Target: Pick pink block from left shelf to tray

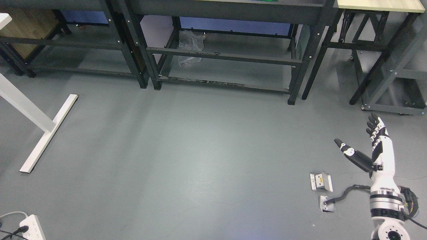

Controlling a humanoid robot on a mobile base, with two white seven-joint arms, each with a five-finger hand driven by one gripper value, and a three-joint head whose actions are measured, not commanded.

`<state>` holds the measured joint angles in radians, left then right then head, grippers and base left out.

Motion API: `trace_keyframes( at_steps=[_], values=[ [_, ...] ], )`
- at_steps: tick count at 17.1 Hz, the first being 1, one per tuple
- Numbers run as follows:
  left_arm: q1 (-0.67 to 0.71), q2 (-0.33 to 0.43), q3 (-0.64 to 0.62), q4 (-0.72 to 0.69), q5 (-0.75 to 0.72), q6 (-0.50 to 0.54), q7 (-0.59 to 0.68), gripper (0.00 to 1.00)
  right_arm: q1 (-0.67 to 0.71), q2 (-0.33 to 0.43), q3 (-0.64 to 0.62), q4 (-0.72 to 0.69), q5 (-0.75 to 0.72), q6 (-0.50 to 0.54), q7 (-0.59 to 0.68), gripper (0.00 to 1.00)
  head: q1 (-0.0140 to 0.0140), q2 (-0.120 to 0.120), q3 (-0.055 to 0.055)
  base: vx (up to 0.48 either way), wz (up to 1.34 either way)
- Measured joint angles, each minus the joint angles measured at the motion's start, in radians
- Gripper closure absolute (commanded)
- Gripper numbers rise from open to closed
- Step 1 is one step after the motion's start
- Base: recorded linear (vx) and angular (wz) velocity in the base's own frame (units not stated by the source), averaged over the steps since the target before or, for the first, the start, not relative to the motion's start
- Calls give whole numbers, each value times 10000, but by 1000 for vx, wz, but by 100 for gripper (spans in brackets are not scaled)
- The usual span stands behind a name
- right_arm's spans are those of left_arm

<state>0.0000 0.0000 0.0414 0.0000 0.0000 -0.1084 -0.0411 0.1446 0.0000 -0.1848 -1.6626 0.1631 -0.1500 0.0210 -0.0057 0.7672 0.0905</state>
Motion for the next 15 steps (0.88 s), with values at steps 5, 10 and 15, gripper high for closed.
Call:
trace_keyframes(
  at_steps=[5,10,15],
  values=[
    [0,0,0,0,0,0,0,0,-7,0,-11,2,-3,0,8,0,0,0,0,0,0],
    [0,0,0,0,0,0,0,0,-25,0,-9,5,-85,-17,85,0,0,0,0,0,0],
    [1,0,0,0,0,0,0,0,-58,0,13,7,449,-58,-332,2,0,0,0,4,3]
  ],
)
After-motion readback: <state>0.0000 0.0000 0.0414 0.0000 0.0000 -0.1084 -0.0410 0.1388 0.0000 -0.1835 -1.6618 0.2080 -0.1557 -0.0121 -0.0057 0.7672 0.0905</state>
